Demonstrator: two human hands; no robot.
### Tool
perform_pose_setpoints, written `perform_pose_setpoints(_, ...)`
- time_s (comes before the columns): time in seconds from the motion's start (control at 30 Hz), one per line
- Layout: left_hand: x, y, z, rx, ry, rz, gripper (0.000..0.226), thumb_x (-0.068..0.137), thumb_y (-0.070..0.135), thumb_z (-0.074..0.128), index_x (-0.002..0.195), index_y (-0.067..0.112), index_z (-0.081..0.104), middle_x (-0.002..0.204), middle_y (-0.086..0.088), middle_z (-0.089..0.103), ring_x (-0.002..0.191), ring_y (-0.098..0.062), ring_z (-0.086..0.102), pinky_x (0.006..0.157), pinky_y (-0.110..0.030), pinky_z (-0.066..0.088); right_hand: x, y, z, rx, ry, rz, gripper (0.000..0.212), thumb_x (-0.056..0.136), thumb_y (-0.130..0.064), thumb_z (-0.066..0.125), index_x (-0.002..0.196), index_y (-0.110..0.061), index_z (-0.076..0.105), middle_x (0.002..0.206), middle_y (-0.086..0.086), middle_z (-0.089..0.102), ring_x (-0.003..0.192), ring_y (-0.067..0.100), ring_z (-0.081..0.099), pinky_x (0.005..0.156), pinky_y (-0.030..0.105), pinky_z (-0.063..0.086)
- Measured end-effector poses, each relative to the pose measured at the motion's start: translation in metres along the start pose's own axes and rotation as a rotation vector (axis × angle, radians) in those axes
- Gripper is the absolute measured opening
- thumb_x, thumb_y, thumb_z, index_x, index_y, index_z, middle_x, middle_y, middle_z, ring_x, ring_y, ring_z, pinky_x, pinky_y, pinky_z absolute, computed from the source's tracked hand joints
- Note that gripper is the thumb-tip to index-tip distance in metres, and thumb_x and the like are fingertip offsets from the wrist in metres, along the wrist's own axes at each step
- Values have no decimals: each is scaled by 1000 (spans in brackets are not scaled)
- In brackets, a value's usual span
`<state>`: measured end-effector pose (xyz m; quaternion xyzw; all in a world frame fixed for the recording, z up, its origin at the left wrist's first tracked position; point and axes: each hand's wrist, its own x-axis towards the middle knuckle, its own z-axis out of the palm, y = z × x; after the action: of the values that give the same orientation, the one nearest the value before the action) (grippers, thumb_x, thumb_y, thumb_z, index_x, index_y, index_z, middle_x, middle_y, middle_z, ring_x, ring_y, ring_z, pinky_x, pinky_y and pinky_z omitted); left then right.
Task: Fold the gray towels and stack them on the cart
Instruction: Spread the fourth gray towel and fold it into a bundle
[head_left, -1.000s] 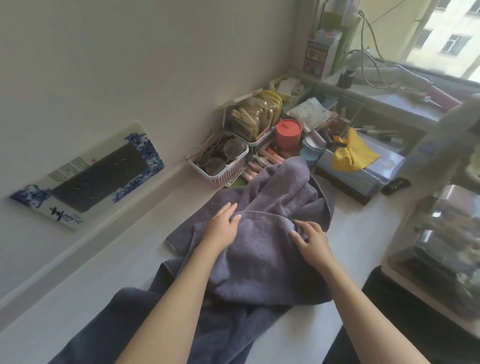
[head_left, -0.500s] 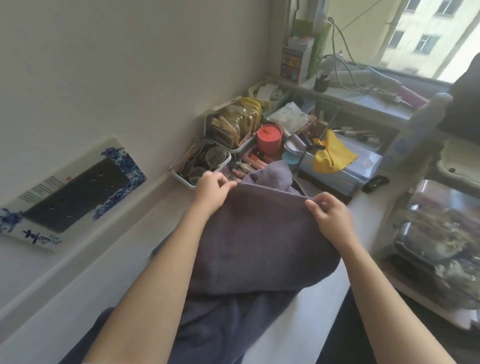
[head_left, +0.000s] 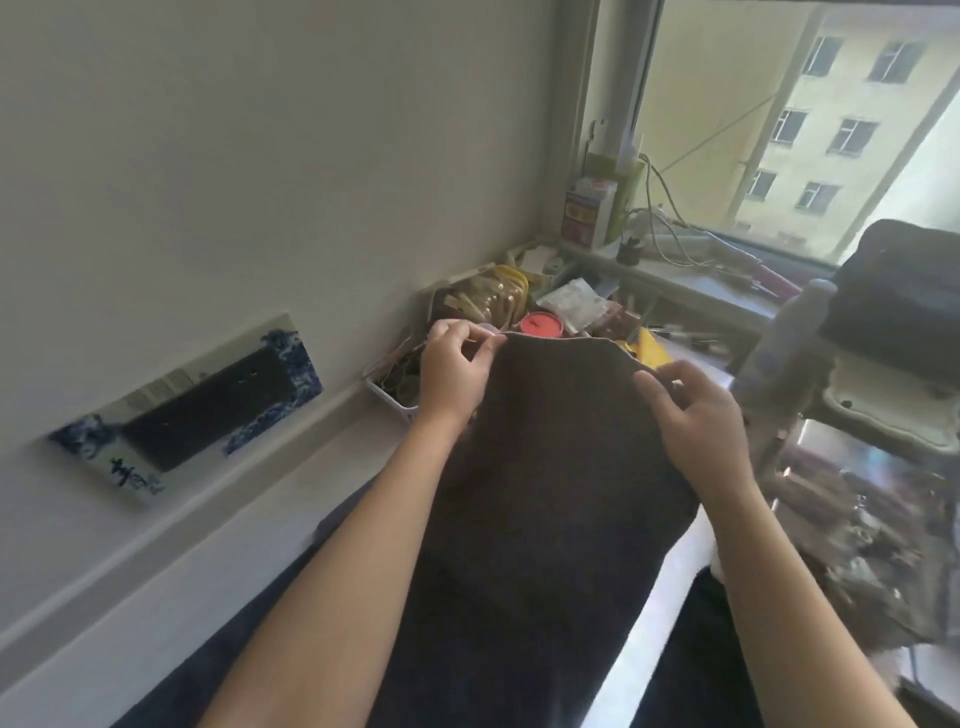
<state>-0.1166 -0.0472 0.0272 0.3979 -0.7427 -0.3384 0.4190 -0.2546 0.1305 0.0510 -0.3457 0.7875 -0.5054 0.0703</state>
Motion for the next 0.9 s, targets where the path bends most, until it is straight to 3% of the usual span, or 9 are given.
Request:
perform_pose_setpoints(0.07,-19,-13,-28,-10,19,-83,10,84,21,69,81,12,66,97,-4,57,93,-19,58,90,-27,44,-20,-7,16,-7,-80,-18,17,88,-28,62,86,-12,61,74,2,62,67,17,55,56,13,37)
perform_pose_setpoints(0.23,-77,-48,-117,-34,60,-277,10,83,23,70,81,13,69,95,-6,66,91,-20,63,88,-34,49,-83,-33,63,19,-213,-66,13,86,-27,64,80,-15,62,72,-2,64,68,16,58,60,24,41)
perform_pose_setpoints(0.3,-108,-55,-157,-70,83,-327,10,84,21,70,81,12,69,93,-9,69,88,-21,64,84,-34,51,-115,-50,79,31,-274,-104,15,87,-27,63,82,-13,63,72,-1,65,67,12,58,60,18,41)
perform_pose_setpoints(0.37,-140,-61,-198,-115,116,-365,11,85,20,68,81,10,69,92,-10,70,84,-18,64,82,-32,50,-151,-68,92,59,-349,-133,16,87,-27,62,84,-11,64,71,-2,65,66,9,58,62,22,43)
perform_pose_setpoints(0.53,-226,-71,-303,-341,234,-501,9,89,18,64,87,10,66,94,-10,71,94,-23,67,93,-34,52,-257,-122,116,236,-609,-154,18,88,-26,62,74,-14,61,62,-4,59,54,1,48,56,17,38)
perform_pose_setpoints(0.63,-282,-71,-364,-496,344,-475,11,92,10,57,82,9,62,86,-8,69,90,-20,65,95,-32,50,-331,-156,129,335,-801,-152,21,88,-28,61,73,-14,61,61,-2,57,57,5,50,57,22,39)
perform_pose_setpoints(0.77,-344,-77,-430,-681,479,-445,20,96,5,48,78,8,56,68,2,70,72,-9,67,84,-24,55,-418,-194,147,386,-1036,-163,25,87,-36,59,76,-14,63,67,8,62,60,8,57,55,18,42)
perform_pose_setpoints(0.9,-401,-103,-480,-803,623,-498,25,98,13,45,77,9,56,68,-3,68,71,-13,66,80,-26,55,-495,-211,171,321,-1189,-204,26,88,-41,57,79,-18,63,72,3,66,66,12,63,57,18,46)
